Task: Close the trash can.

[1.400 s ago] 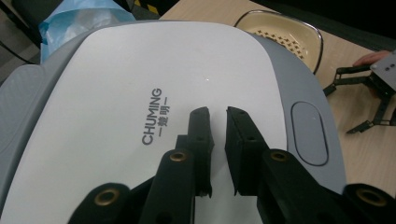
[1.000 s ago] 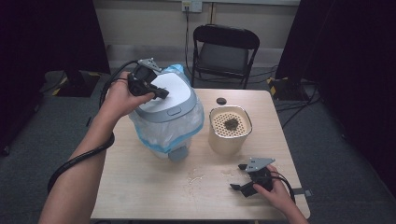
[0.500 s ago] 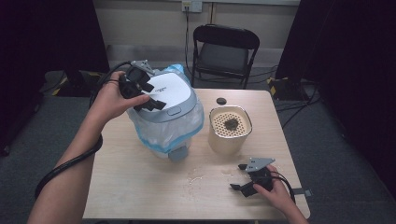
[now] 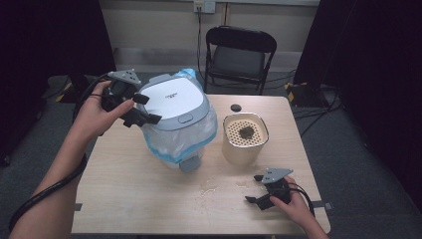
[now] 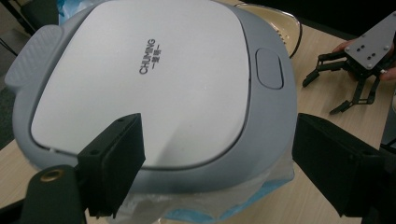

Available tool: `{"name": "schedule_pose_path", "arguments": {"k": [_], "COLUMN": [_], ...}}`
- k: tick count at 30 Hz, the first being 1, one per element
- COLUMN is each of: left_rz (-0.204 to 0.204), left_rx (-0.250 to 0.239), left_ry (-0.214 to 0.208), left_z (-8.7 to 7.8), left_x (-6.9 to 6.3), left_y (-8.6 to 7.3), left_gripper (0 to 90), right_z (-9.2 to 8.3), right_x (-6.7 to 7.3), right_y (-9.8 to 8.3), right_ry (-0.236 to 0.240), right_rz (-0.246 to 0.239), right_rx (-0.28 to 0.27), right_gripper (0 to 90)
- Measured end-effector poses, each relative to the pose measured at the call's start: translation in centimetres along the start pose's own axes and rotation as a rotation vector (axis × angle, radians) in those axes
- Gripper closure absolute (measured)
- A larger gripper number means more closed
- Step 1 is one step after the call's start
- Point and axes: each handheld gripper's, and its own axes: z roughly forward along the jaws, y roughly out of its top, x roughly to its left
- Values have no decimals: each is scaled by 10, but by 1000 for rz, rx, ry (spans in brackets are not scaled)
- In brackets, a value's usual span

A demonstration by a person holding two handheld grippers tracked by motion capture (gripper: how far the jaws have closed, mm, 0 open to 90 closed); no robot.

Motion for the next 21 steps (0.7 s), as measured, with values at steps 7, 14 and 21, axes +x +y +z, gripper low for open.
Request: {"name": "schedule_pose_path", "arguments": {"k": [7,14,21], "left_rz": [-35,-54,-75], "left_rx": [-46,-68,-62], "left_ry": [1,-19,-17], "left_z": [-13,-16,-3], "left_x": [-2,-7,-12], "left_y": [-24,-54,-92], "left_gripper": [167,168,168], "right_z": [0,0,0], "right_x": [0,0,0], "right_y": [0,0,0], "right_ry": [1,0,1], "right_rz": [0,1,-1], "right_rx": [0,0,1], "right_gripper": [144,144,144]}}
